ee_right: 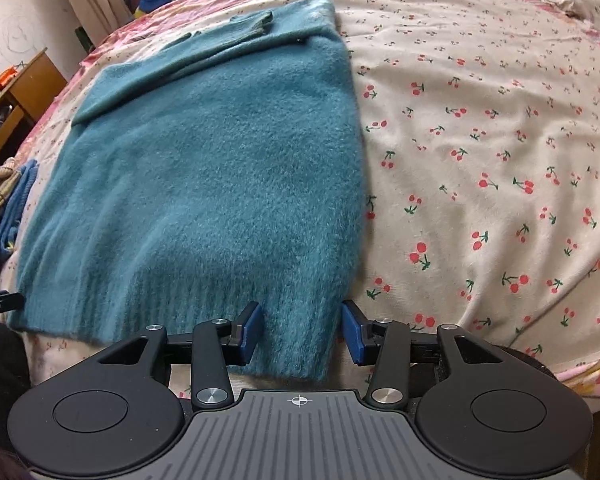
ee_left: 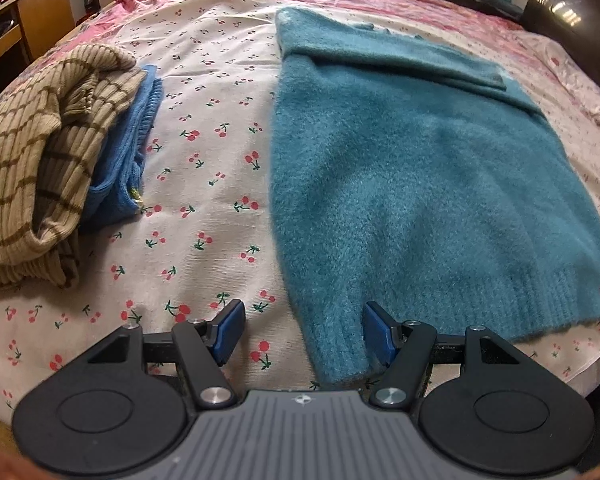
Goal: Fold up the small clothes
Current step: 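Grasp the teal sweater hem with both grippers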
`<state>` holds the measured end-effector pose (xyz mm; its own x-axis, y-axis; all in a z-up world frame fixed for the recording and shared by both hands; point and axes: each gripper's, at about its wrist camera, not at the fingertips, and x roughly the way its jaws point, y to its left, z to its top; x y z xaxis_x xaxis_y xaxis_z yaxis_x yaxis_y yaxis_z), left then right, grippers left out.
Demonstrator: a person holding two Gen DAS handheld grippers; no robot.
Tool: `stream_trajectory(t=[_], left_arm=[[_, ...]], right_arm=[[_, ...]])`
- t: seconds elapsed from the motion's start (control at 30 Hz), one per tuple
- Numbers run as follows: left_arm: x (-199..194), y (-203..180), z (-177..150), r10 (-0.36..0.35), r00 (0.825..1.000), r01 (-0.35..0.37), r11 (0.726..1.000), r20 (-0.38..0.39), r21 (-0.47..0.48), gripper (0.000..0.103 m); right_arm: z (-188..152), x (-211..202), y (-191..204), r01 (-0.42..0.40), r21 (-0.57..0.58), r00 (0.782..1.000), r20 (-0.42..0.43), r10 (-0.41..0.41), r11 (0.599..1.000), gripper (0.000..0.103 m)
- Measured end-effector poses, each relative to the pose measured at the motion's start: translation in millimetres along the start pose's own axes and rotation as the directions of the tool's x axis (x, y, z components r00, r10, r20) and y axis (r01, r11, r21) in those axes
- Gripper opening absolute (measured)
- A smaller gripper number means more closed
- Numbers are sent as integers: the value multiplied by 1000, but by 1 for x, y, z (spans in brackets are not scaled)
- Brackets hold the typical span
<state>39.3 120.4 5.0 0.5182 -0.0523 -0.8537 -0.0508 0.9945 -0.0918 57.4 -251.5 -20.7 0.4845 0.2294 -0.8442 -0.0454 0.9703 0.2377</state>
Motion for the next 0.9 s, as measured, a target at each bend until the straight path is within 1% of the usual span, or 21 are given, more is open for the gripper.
stream_trajectory(t=[0.17,0.3,0.37,0.47,0.53,0.63,0.7,0.73,0.77,0.8,0.83,0.87,0.9], left_arm=[[-6,12,-1,-21,1000,22,998,10,-58,70],[-3,17,-1,16,1000,-16,997,-2,-79,70],[1,12,1,32,999,-32,997,-12,-68,69],[8,-2,5,46,999,-47,999,-14,-21,69],[17,-12,9,69,997,-69,998,-21,0,68],[24,-18,9,67,997,-67,998,-33,0,59],[22,-17,7,38,999,-38,999,-24,-11,44],[22,-15,6,23,999,-23,999,-24,-25,41],[22,-12,5,6,1000,-8,999,-27,-46,31],[22,-8,5,-9,1000,7,997,-30,-72,26],[21,-5,6,-20,999,17,995,-29,-94,24],[20,-2,6,-29,999,26,994,-25,-111,20],[18,0,6,-39,999,36,992,-22,-123,19]], right_arm=[[0,0,-5,-24,27,1000,-2,24,999,43],[-1,1,-7,-35,32,999,-2,35,999,41],[-1,2,-5,-32,26,999,-5,32,999,41],[0,3,-3,-28,16,1000,-9,28,999,42],[1,4,-2,-24,8,1000,-13,24,1000,43],[1,4,0,-20,2,1000,-14,20,1000,43],[1,4,-1,-23,4,1000,-13,23,1000,43],[0,4,-2,-26,6,1000,-12,26,1000,42],[0,4,-2,-30,8,999,-12,30,1000,40],[0,4,-3,-36,8,999,-11,37,999,33],[0,3,-3,-47,6,999,-6,47,999,22],[0,1,-4,-59,7,998,2,59,998,19],[-1,-1,-4,-66,11,998,10,66,998,17]])
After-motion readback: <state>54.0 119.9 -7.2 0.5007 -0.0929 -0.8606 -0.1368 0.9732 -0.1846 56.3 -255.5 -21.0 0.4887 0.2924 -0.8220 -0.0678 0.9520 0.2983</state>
